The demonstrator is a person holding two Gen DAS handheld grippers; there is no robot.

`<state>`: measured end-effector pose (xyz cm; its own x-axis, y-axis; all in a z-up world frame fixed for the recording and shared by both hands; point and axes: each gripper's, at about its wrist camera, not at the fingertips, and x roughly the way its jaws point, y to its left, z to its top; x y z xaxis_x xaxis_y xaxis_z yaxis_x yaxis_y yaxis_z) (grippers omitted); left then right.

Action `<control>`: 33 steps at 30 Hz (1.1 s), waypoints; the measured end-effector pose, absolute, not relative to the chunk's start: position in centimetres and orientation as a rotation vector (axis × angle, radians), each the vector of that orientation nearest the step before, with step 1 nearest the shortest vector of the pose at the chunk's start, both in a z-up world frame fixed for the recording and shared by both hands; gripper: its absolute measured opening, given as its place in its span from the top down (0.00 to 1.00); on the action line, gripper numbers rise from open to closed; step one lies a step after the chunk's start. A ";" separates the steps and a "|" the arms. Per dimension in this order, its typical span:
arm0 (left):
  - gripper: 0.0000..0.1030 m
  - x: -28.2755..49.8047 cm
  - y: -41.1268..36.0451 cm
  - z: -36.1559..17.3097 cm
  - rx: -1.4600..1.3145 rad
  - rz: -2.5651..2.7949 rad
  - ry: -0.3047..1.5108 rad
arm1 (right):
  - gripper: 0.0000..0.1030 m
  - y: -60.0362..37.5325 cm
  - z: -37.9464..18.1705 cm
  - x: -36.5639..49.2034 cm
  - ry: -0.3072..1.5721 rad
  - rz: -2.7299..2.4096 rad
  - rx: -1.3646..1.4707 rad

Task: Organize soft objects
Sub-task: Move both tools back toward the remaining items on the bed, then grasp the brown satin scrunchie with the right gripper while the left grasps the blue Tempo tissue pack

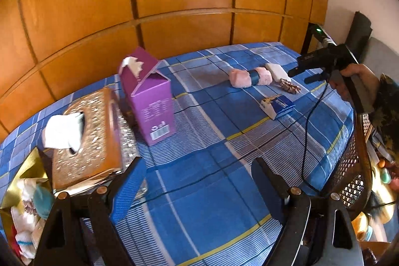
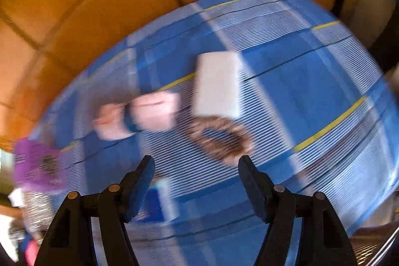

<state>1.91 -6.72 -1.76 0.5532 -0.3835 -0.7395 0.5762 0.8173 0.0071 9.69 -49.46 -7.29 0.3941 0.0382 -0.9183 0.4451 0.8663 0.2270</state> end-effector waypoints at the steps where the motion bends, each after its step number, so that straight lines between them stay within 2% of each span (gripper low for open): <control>1: 0.16 2.0 -7.2 -2.0 0.267 -0.582 0.809 | 0.32 -49.5 -7.6 10.0 1.160 -0.287 0.461; 13: 0.15 3.0 -11.6 -4.1 0.337 -0.622 0.868 | 0.32 -48.7 -11.5 14.3 1.339 -0.324 0.209; 14: 0.15 3.1 -12.0 -4.2 0.343 -0.623 0.871 | 0.40 -48.7 -11.9 14.3 1.362 -0.328 0.206; 17: 0.15 3.5 -13.1 -4.6 0.361 -0.634 0.876 | 0.87 -48.7 -11.7 13.7 1.359 -0.293 0.221; 22: 0.15 4.9 -15.5 -5.4 0.403 -0.637 0.876 | 0.87 -48.8 -10.4 11.2 1.325 -0.229 0.328; 25: 0.15 5.8 -17.7 -5.8 0.418 -0.677 0.889 | 0.86 -49.8 -11.6 10.4 1.370 -0.244 0.430; 33: 0.15 6.6 -25.3 -6.4 0.605 -0.838 0.753 | 0.85 -53.0 -11.7 8.2 1.278 -0.247 0.654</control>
